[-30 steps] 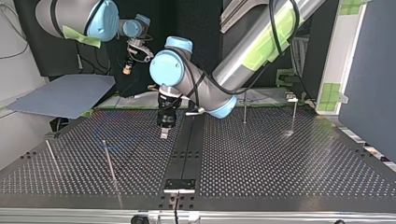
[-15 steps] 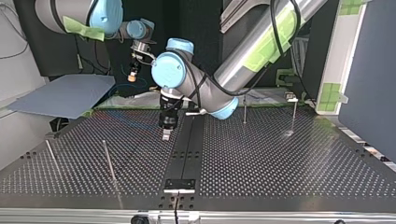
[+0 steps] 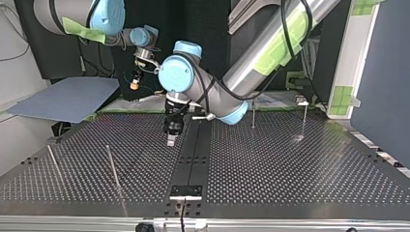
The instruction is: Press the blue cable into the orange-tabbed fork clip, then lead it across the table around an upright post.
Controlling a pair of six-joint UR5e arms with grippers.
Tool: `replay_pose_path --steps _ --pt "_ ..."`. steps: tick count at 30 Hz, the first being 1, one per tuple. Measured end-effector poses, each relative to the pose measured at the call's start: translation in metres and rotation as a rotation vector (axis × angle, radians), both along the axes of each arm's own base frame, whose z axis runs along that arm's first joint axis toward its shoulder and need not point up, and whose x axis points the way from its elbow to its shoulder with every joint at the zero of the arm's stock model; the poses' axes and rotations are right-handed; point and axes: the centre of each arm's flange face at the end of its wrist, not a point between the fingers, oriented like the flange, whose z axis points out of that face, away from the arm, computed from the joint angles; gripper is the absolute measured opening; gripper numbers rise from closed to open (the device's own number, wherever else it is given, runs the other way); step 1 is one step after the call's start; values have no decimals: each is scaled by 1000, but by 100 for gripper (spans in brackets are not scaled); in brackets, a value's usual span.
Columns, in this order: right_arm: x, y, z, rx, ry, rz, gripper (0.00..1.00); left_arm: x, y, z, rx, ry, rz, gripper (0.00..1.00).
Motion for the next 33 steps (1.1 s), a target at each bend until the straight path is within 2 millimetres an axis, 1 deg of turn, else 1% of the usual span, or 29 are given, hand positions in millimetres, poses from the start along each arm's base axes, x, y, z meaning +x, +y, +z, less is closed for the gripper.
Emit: replay_pose_path --steps 5,6,7,10,16,24,33 --pt "-2 -19 4 -1 -16 -12 0 2 5 -2 13 14 6 73" --pt "-2 -23 5 0 -17 -14 0 3 6 -2 15 16 8 75" --pt "-2 -26 6 3 -17 -16 0 3 6 -2 16 18 9 75" --pt "-4 -32 6 15 -13 -21 0 4 7 -3 17 21 10 75" --pt "-7 -33 3 55 2 -22 0 4 8 -4 18 25 12 75" --pt "-8 -28 -2 115 24 -14 0 2 5 -4 19 27 -6 75" --pt "-7 -30 -3 128 29 -10 0 -3 0 -3 42 18 -26 75"
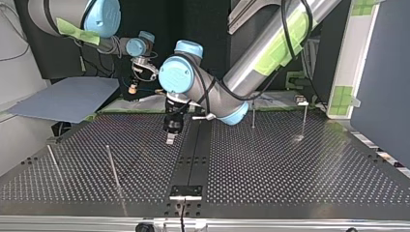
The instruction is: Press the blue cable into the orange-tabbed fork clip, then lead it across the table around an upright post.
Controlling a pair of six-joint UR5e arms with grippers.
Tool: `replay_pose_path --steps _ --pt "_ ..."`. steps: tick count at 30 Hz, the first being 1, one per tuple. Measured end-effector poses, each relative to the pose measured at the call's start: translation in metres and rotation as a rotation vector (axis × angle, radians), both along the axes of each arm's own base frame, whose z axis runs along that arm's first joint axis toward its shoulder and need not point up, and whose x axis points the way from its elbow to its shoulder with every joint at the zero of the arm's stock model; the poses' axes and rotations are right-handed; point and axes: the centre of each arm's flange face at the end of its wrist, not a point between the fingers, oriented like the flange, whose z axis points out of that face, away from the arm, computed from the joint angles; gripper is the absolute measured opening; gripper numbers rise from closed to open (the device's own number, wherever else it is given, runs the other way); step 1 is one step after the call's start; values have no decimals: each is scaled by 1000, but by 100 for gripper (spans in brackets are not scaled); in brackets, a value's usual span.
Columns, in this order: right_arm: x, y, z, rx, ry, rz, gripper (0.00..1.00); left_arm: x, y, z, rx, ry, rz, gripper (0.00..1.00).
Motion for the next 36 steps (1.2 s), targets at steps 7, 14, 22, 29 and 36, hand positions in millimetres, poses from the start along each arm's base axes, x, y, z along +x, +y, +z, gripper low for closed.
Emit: replay_pose_path --steps 7,14,22,29,36 --pt "0 -2 1 2 1 1 0 -2 -1 0 43 6 -17 75" --pt "-1 -5 1 4 1 -1 0 -3 -8 20 48 14 -69 75" --pt "-1 -7 2 2 -1 5 0 -4 -16 49 25 22 -136 75" --pt "0 -9 2 4 -1 7 0 -4 -20 73 -26 43 -188 75" --pt "2 -12 3 13 2 13 0 -6 -25 96 -86 59 -242 75"
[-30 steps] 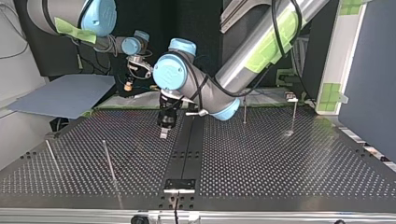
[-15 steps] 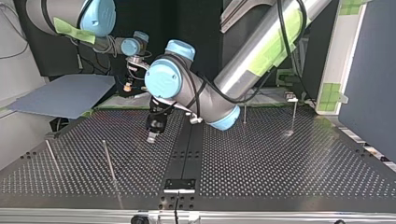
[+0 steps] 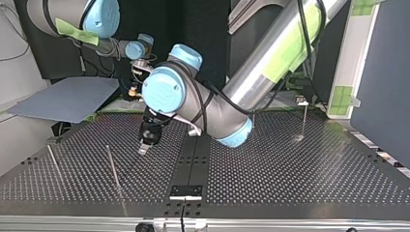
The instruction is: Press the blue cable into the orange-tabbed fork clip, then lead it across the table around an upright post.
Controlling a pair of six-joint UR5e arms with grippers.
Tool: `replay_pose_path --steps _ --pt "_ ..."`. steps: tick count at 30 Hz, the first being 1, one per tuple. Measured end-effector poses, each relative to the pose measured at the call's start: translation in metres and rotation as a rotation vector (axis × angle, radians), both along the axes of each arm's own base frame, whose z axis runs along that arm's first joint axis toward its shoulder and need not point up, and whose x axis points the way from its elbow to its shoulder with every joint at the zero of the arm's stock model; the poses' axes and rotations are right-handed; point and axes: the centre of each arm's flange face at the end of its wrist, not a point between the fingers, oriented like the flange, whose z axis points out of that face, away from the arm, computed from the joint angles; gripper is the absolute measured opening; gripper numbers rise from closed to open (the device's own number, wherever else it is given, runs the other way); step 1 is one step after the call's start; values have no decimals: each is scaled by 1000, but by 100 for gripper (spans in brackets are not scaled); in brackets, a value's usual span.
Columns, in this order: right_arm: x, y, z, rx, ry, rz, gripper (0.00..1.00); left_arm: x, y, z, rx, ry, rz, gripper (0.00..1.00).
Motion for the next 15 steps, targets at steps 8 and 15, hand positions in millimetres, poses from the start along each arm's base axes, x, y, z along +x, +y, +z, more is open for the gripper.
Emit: replay_pose_path --steps 8,15 --pt "1 -1 0 7 2 1 0 -2 -10 33 -99 -16 -68 75" --pt "1 -1 0 9 3 2 0 -4 -18 60 -182 -25 -135 79"
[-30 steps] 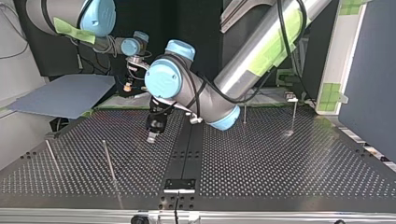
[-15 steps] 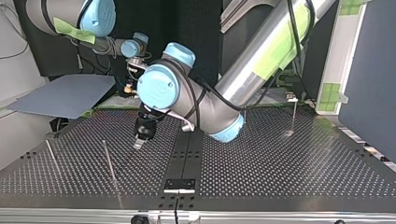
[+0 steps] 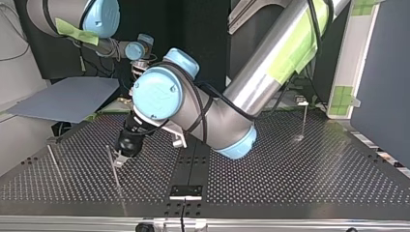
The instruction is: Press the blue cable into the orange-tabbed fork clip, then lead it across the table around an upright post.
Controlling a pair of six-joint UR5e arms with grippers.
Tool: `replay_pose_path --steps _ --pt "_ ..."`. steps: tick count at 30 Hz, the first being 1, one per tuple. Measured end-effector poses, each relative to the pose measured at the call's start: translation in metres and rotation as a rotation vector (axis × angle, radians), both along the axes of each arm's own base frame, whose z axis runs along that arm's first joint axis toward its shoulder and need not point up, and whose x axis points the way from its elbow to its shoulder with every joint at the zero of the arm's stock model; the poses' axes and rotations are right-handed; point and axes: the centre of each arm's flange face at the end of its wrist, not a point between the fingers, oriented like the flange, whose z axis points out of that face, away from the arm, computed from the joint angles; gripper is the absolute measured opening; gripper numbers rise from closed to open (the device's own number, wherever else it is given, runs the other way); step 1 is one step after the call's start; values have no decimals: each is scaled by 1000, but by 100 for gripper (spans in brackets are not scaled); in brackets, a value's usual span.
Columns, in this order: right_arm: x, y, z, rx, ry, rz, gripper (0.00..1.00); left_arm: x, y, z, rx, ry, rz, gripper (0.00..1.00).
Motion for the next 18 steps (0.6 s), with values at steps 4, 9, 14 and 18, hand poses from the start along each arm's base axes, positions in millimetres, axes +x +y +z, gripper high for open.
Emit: replay_pose_path --steps 4,9,14,18 --pt "0 0 0 1 0 1 0 1 -5 7 -32 6 -35 100" --pt "0 1 -1 5 2 1 0 6 -12 -9 -4 36 -51 100" --pt "0 1 -1 6 2 2 0 12 -19 -41 72 75 -23 100" --pt "1 1 -1 5 2 3 0 11 -19 -53 131 91 5 100"
